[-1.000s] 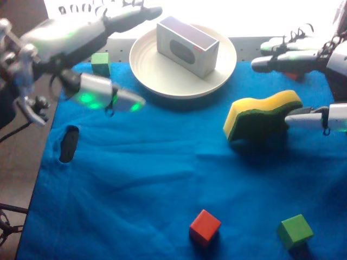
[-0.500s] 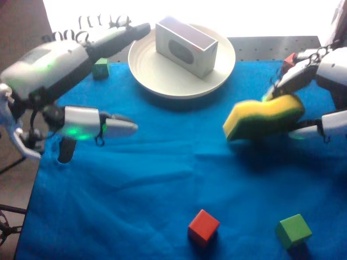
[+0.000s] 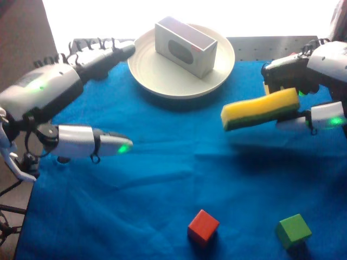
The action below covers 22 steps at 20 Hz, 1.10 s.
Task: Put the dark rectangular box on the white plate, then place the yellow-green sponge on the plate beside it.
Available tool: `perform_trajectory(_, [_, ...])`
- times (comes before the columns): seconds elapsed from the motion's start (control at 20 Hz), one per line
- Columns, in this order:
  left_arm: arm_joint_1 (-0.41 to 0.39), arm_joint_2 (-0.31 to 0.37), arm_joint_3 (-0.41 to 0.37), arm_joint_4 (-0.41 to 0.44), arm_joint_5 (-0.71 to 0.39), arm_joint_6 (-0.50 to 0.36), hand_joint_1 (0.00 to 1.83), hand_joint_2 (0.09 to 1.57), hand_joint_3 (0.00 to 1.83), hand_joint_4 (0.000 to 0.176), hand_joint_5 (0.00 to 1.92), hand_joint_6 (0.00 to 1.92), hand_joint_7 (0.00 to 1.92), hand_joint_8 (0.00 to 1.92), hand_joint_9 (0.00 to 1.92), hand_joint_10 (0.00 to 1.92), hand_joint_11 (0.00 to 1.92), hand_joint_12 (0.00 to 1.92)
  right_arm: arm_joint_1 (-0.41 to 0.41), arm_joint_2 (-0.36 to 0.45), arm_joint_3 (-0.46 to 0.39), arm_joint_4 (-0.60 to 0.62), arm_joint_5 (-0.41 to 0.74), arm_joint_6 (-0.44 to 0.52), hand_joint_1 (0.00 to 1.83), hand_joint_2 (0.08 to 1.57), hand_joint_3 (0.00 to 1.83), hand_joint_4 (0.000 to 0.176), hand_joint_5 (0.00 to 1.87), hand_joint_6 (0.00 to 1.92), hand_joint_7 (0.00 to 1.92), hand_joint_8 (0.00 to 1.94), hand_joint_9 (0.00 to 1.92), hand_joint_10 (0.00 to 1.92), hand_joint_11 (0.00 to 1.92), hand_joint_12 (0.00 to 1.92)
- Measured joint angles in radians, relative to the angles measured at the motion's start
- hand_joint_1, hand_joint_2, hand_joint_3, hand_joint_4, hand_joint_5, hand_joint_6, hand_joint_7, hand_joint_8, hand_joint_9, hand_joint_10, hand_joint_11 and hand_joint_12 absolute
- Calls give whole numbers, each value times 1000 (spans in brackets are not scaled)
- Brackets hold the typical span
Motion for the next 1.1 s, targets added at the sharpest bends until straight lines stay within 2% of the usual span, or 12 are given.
perform_trajectory(0.05, [5, 0, -2, -4, -2, 0, 869, 905, 8, 120, 93, 5, 46, 4, 0, 0, 0, 0, 13, 0, 0, 0, -5, 0, 1064, 1049, 3, 0, 748, 1600, 908, 1779, 982, 1921, 1054, 1921])
perform_trajectory(0.1, [8, 0, -2, -10, -3, 0, 840, 900, 4, 111, 94, 4, 51, 5, 0, 0, 0, 0, 37, -2, 1, 1, -9, 0, 1103, 1094, 7, 0, 754, 1561, 949, 1756, 1043, 1902, 1102, 1921])
perform_trajectory(0.15, [11, 0, -2, -16, -8, -1, 832, 897, 3, 95, 94, 4, 54, 6, 0, 0, 0, 0, 55, -7, 5, 11, -5, 0, 1080, 1172, 14, 0, 805, 1348, 920, 1743, 1012, 1906, 1065, 1921])
perform_trajectory(0.35, [21, 0, -7, -31, -24, 0, 839, 918, 10, 113, 94, 2, 50, 2, 0, 0, 0, 0, 126, -77, 61, 69, 16, 0, 1104, 1176, 0, 0, 861, 1220, 882, 1619, 933, 1795, 938, 1921])
perform_trajectory(0.55, [26, 1, -11, -24, -21, -1, 828, 917, 5, 99, 85, 1, 32, 1, 0, 0, 0, 0, 161, -156, 138, 102, 25, 0, 1103, 1156, 0, 0, 899, 1166, 862, 1630, 926, 1830, 975, 1921])
perform_trajectory(0.6, [26, 3, -13, -26, -23, -1, 832, 922, 6, 71, 85, 1, 43, 5, 0, 0, 0, 0, 161, -171, 152, 120, 22, -1, 1100, 1153, 0, 0, 903, 1158, 865, 1583, 918, 1781, 944, 1921])
perform_trajectory(0.65, [26, 3, -13, -24, -25, -1, 835, 920, 5, 63, 92, 4, 51, 8, 0, 0, 0, 0, 164, -185, 167, 135, 19, -1, 1105, 1154, 0, 0, 898, 1163, 860, 1558, 906, 1750, 918, 1921])
perform_trajectory(0.7, [26, 11, -21, -23, -23, -1, 887, 911, 0, 70, 98, 6, 58, 9, 0, 0, 0, 0, 168, -200, 182, 155, 13, -2, 1092, 1160, 1, 0, 887, 1183, 844, 1687, 905, 1873, 971, 1921])
perform_trajectory(0.8, [26, 25, -27, -2, -34, -2, 870, 917, 3, 58, 72, 0, 19, 1, 0, 0, 0, 0, 179, -222, 203, 179, 8, -2, 1119, 1159, 0, 0, 889, 1172, 861, 1704, 930, 1886, 999, 1921])
perform_trajectory(0.95, [29, 46, -40, -3, -71, -1, 854, 893, 0, 77, 62, 3, 0, 0, 0, 0, 0, 0, 206, -272, 246, 230, 4, -3, 1102, 1154, 0, 0, 902, 1151, 840, 1576, 881, 1777, 911, 1921])
perform_trajectory(1.05, [29, 51, -46, 0, -88, -2, 836, 900, 0, 100, 50, 0, 0, 0, 0, 0, 7, 4, 217, -298, 261, 256, 2, -2, 1096, 1151, 1, 0, 905, 1152, 847, 1669, 894, 1877, 963, 1921])
perform_trajectory(1.1, [29, 51, -47, 8, -95, -2, 849, 897, 0, 122, 57, 3, 6, 2, 0, 0, 0, 0, 217, -312, 263, 268, 2, -2, 1028, 1129, 0, 107, 937, 1076, 826, 1562, 871, 1813, 924, 1921])
